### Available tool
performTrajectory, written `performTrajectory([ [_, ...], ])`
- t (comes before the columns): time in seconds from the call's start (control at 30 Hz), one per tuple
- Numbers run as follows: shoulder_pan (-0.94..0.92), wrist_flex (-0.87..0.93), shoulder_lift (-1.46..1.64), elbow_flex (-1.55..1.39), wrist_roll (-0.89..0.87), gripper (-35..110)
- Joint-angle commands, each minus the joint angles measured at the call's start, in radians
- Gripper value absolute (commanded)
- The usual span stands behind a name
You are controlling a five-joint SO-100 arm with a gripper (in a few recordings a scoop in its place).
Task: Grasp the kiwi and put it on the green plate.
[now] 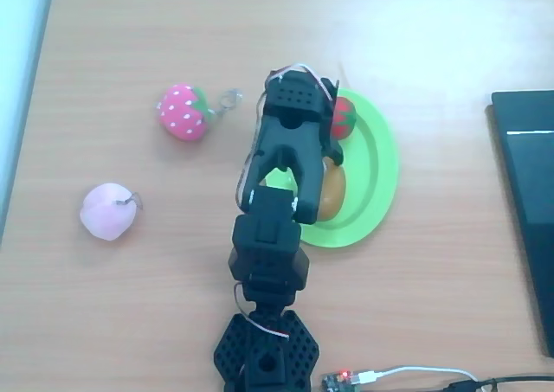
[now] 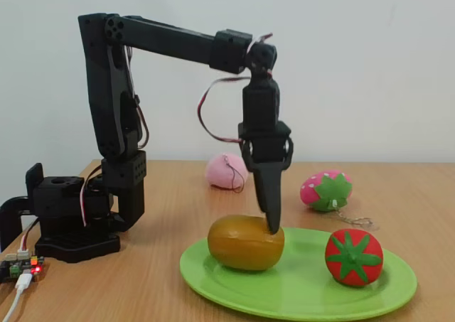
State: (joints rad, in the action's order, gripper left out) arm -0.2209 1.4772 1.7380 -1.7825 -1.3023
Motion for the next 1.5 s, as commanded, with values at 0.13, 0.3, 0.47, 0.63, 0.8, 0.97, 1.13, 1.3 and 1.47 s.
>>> performTrajectory([
  [0.13,0.049,0.049,0.049,0.132,-0.008,23],
  [0.3,0.114,0.048,0.054,0.186,0.02,15],
  [0.47,0.175,0.032,0.035,0.239,0.048,2],
  [0.63,0.219,0.032,0.034,0.275,0.091,-8],
  [0.8,0.255,0.035,0.057,0.278,0.149,-8],
  [0.97,0.311,0.029,0.031,0.354,0.377,-8],
  [1.13,0.379,0.031,0.021,0.408,0.709,-8],
  [1.3,0.453,0.02,0.072,0.431,1.034,-8],
  [1.47,0.528,-0.051,0.166,0.357,1.161,-8],
])
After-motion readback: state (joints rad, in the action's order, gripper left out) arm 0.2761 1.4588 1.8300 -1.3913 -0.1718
